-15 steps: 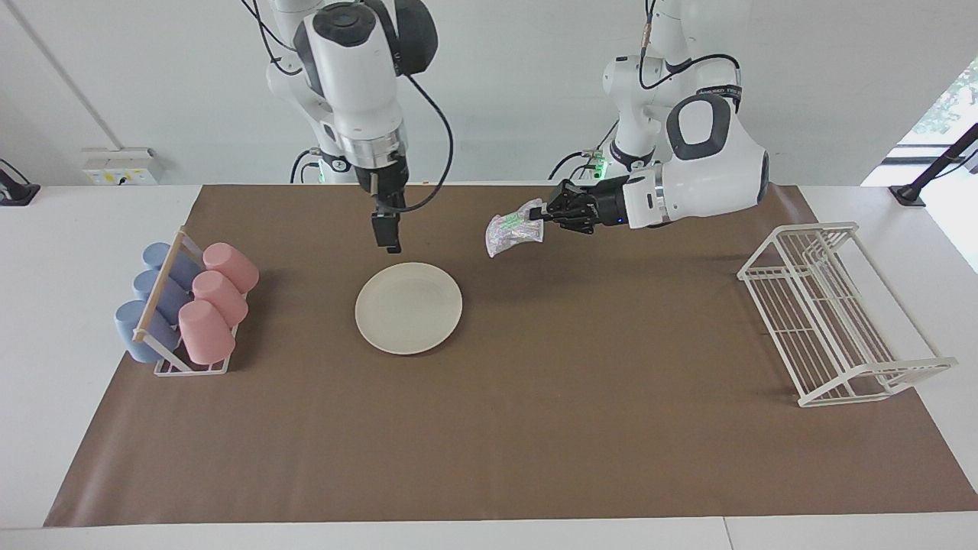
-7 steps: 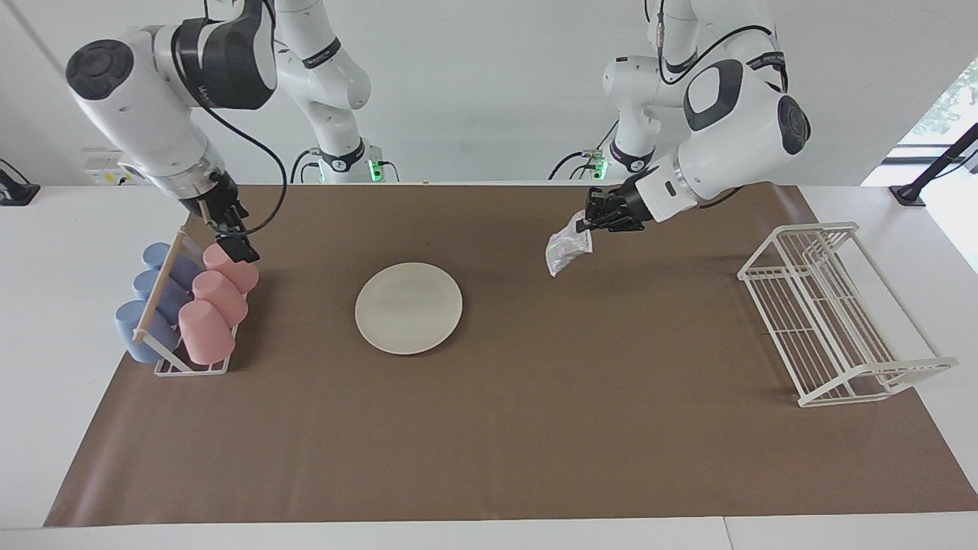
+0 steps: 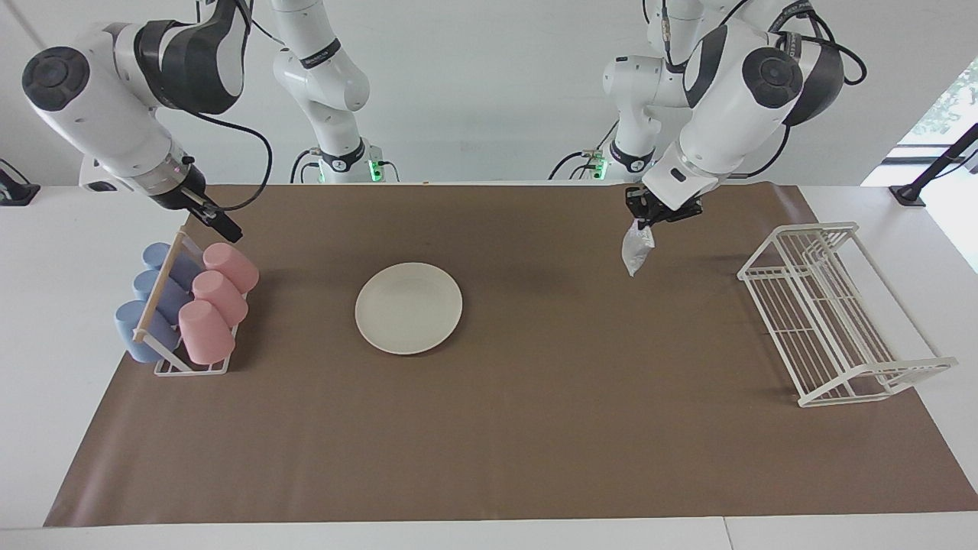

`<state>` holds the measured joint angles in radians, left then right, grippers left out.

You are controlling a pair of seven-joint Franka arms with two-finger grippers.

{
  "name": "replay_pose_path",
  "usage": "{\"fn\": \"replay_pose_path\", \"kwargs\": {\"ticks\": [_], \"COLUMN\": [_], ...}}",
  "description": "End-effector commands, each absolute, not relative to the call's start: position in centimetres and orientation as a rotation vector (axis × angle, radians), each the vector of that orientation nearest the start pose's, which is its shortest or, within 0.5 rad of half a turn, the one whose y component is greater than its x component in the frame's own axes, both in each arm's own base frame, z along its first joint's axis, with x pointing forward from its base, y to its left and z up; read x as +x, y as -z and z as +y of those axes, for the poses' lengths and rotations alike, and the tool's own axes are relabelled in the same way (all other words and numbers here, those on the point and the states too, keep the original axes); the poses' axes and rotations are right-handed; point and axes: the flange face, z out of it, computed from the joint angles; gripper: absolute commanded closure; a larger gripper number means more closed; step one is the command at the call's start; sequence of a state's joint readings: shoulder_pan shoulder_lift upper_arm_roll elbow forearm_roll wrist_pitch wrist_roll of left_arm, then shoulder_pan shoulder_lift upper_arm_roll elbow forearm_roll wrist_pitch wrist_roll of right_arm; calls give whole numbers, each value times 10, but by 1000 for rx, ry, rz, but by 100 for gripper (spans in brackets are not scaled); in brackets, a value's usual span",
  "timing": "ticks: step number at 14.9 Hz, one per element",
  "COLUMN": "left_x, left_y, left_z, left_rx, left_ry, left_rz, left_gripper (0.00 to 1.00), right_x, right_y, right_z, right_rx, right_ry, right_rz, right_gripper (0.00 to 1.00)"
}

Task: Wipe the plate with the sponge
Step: 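Carry the scrubber toward the rack while the right gripper withdraws, then place the scrubber into the white rack with the left gripper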

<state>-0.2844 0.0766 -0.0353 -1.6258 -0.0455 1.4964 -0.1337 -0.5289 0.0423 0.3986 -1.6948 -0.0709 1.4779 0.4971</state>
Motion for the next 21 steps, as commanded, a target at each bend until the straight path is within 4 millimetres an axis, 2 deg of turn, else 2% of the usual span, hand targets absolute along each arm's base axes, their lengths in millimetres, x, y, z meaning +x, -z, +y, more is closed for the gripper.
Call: {"fn": "replay_pose_path", "kwargs": {"ticks": [1,2,5,8,9,10,12,16,17,20,21], "left_x": [531,531,532,543,551,557,574,595,603,620,625], "left_y": [-555,-556,-562,-558,-547,-545,-526,-479,-456,-439,-431], "left_z": [-165,-158,-138,-125,-119,-115,-104,-57,-51,-27,-27], "left_rx": [-2936,-2876,-2676,-2454,-2369,-2310,-2204,-2036,-1976,-1971,-1975], "left_ry": [-318,-318,-267,-208,-208,-192,-178,-159,-185,-176,-160], "left_rz": [256,249,227,223,229,228,246,316,342,265,241], "left_gripper": [100,100,100,100,100,100,100,100,100,100,100], "right_x": [530,531,526,526,526,525,527,528,529,530,530], "right_y": [-550,-553,-561,-564,-564,-565,-567,-575,-575,-575,-576], "right_z": [-81,-81,-83,-81,-82,-83,-74,-62,-57,-34,-22], "right_rx": [-3138,-3153,-3186,-3190,-3190,-3189,-3197,-3150,-3128,-3113,-3113], "right_ry": [-388,-372,-376,-364,-365,-372,-338,-313,-308,-303,-303], "right_rz": [793,713,253,174,181,177,157,125,117,62,26], "right_gripper": [0,0,0,0,0,0,0,0,0,0,0]}}
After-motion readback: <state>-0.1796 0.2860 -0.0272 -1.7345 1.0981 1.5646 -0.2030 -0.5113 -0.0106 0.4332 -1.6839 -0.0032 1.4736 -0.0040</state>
